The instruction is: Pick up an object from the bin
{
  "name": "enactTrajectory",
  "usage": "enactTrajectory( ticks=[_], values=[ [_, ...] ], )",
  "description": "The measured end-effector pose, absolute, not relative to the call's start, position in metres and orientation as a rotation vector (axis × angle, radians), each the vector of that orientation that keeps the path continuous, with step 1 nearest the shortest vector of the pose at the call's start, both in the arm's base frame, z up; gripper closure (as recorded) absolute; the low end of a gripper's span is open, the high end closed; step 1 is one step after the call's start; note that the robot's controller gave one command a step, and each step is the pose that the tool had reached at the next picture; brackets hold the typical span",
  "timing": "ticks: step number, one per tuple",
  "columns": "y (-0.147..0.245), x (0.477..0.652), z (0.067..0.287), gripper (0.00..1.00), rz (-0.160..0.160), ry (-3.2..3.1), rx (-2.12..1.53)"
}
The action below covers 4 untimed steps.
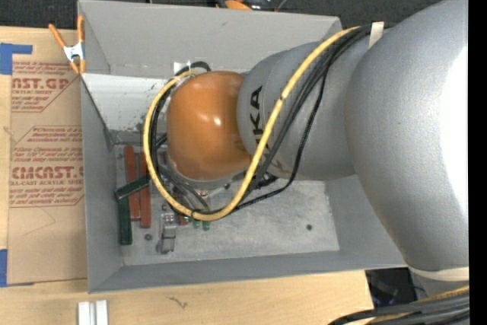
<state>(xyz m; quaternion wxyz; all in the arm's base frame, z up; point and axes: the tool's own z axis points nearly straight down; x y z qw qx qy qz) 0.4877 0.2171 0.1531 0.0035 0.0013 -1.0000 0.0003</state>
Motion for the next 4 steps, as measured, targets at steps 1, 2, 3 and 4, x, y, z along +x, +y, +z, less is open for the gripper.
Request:
enactTrajectory(
  ticks=[1, 2, 3, 4],
  values=[
    [0.143, 0.516, 0.068, 0.0, -0.002, -3.128, 0.326],
    [0.106, 0.552, 0.07, 0.0, 0.0, -3.143, 0.096],
    [0.057, 0.578, 0.07, 0.0, 0.003, -3.142, 0.141],
    [0.061, 0.577, 0.071, 1.0, -0.002, -3.139, 0.146]
  ],
)
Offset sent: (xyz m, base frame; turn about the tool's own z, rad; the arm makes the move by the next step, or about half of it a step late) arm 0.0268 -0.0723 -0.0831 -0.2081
